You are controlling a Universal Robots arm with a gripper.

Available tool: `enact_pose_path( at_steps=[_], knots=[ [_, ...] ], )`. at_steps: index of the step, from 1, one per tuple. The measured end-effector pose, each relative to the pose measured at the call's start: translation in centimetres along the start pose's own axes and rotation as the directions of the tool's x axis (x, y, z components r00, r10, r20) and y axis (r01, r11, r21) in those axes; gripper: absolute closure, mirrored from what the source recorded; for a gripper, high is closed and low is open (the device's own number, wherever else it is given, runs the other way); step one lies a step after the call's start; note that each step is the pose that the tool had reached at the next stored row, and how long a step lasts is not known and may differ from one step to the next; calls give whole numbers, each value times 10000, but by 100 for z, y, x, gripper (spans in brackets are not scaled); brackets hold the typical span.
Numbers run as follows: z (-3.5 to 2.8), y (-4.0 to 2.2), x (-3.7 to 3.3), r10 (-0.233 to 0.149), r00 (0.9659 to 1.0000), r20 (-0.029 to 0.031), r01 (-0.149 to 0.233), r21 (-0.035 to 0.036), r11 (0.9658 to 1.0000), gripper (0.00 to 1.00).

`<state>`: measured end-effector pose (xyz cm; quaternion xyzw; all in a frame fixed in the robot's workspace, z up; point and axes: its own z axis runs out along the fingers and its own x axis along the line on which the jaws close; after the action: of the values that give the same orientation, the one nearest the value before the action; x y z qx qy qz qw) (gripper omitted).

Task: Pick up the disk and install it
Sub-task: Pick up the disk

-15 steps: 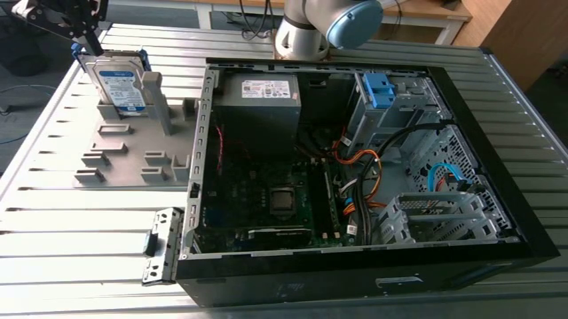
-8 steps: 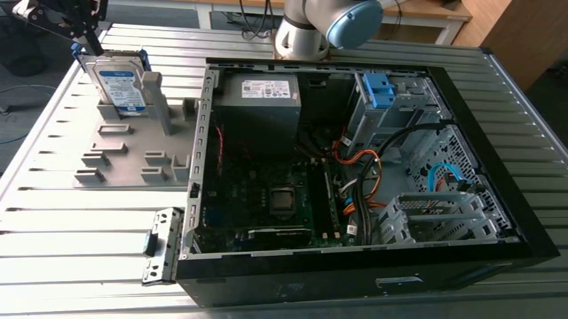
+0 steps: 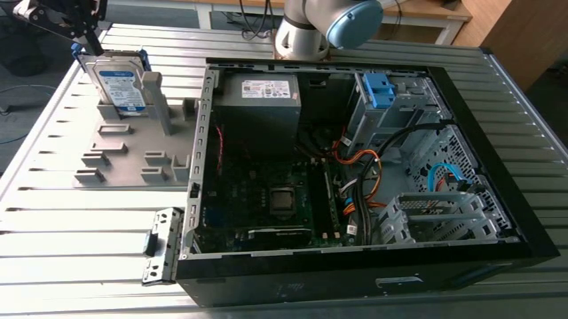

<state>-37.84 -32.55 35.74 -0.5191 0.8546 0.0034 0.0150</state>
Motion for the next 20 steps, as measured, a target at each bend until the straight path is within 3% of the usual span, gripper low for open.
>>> enact_pose_path(
  at_steps=[20],
  knots=[
    [0,0,0,-667,9978,7,667,-20,9978,89]
  ],
)
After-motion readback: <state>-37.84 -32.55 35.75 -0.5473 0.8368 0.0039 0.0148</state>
